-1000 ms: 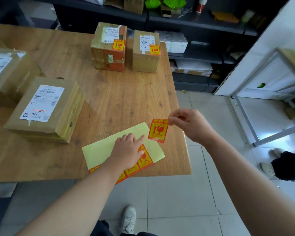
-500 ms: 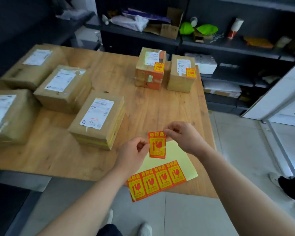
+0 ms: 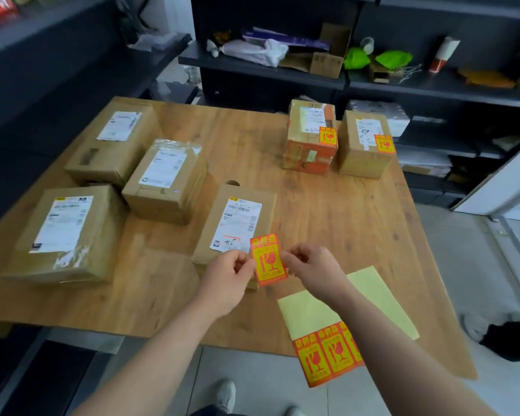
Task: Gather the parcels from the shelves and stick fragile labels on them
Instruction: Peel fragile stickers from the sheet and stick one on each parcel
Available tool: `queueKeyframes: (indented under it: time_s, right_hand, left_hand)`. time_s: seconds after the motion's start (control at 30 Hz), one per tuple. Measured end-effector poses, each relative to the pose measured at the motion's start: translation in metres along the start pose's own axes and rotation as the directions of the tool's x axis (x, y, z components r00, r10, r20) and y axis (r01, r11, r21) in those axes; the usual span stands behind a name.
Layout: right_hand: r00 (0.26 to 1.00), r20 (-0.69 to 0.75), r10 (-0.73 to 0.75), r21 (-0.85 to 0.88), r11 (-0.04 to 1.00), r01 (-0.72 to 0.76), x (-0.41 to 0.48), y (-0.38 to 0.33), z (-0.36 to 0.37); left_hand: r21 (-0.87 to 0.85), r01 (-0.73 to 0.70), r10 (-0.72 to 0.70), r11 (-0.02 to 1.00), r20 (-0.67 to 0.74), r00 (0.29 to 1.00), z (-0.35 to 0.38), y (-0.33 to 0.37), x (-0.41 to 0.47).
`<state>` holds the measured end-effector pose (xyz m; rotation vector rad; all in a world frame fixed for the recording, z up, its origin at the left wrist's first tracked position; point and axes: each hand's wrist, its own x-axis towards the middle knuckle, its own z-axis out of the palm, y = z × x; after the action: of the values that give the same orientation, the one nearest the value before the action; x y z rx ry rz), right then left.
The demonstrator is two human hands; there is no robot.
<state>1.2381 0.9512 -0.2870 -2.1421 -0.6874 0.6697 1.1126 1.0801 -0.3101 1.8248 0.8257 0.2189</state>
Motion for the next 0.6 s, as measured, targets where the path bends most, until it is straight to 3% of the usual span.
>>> queueKeyframes:
  time_s: [0.17, 0.3, 0.6]
  right_hand:
    - [0.996, -0.027, 0.083, 0.082, 0.993, -0.080, -0.003, -0.006, 0.023]
    - [0.981, -0.086, 0.173, 0.158, 0.975, -0.158, -0.004, -0.011, 0.037]
    - [0.947, -0.174, 0.271, 0.135, 0.959, -0.249, 0.003, -0.015, 0.056]
  left_hand:
    - [0.006, 0.025, -0.025, 1.000, 0.040, 0.999, -0.017, -0.009, 0.012]
    - [0.141, -0.035, 0.028, 0.989, 0.046, 0.999, -0.027, -0.013, 0.028]
    - [0.398, -0.115, 0.074, 0.910, 0.117, 0.990, -0.033, -0.010, 0.059]
